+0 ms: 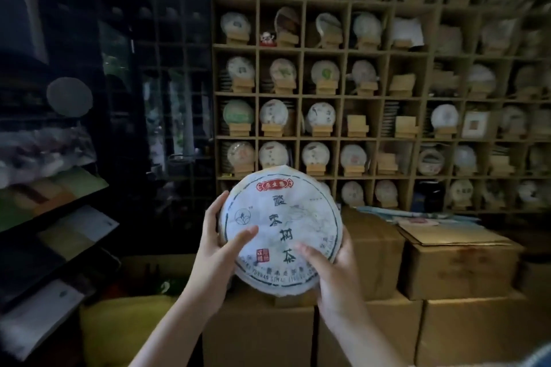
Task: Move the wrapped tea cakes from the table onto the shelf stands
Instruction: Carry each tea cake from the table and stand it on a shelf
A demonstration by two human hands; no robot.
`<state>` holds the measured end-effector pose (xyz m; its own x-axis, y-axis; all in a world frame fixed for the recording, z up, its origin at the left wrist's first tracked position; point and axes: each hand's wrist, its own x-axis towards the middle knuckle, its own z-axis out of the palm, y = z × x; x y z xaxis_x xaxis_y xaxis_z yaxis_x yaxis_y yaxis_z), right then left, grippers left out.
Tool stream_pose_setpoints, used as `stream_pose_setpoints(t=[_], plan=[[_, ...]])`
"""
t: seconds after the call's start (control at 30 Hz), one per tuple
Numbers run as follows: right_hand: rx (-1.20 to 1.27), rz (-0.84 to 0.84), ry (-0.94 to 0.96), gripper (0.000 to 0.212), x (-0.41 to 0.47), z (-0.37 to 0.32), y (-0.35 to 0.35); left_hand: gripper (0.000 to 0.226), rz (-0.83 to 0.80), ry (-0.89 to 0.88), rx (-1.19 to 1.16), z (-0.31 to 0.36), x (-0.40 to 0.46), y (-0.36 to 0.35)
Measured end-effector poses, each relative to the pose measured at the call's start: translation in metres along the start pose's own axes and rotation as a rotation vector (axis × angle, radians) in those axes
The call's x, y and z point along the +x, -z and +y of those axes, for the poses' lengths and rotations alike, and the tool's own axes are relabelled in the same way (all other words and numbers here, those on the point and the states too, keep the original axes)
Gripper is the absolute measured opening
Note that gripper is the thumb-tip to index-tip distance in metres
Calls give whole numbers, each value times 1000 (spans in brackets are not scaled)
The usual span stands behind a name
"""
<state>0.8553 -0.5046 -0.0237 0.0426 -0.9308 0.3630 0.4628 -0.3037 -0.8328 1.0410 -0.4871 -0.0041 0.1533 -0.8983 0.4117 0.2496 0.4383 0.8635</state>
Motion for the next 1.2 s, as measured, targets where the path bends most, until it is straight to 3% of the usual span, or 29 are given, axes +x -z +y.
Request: stream_pose_setpoints(t=[0.23, 0.3, 0.43, 0.53, 0.67, 0.77, 0.87, 0.93, 1.03, 1.2], plan=[[-134, 13, -64, 89, 68, 22, -19, 86, -134, -19, -53, -32, 104, 38], [-290, -21, -110, 96, 82, 18, -13, 84, -120, -22, -88, -44, 122, 39], [-638, 96, -23, 117, 105, 15, 7, 78, -100, -44, -91, -68, 154, 30], [-665, 3, 111, 120, 132, 24, 19, 79, -127, -46, -93, -87, 178, 14], [-647, 53, 95, 140, 176, 34, 53, 82, -167, 29, -169, -127, 215, -17], [-525, 91, 77, 131, 214, 34, 97, 87, -203, 83, -198, -160, 250, -49], [-442, 99, 143, 87, 259, 29, 145, 91, -248, 142, -235, -191, 289, -90], [-407, 117, 152, 75, 289, 22, 177, 90, -280, 155, -242, -207, 315, -121], [-352, 165, 159, 76, 336, 11, 223, 95, -322, 190, -243, -223, 356, -166], [-264, 247, 190, 89, 405, 0, 279, 125, -359, 191, -86, -244, 422, -218]])
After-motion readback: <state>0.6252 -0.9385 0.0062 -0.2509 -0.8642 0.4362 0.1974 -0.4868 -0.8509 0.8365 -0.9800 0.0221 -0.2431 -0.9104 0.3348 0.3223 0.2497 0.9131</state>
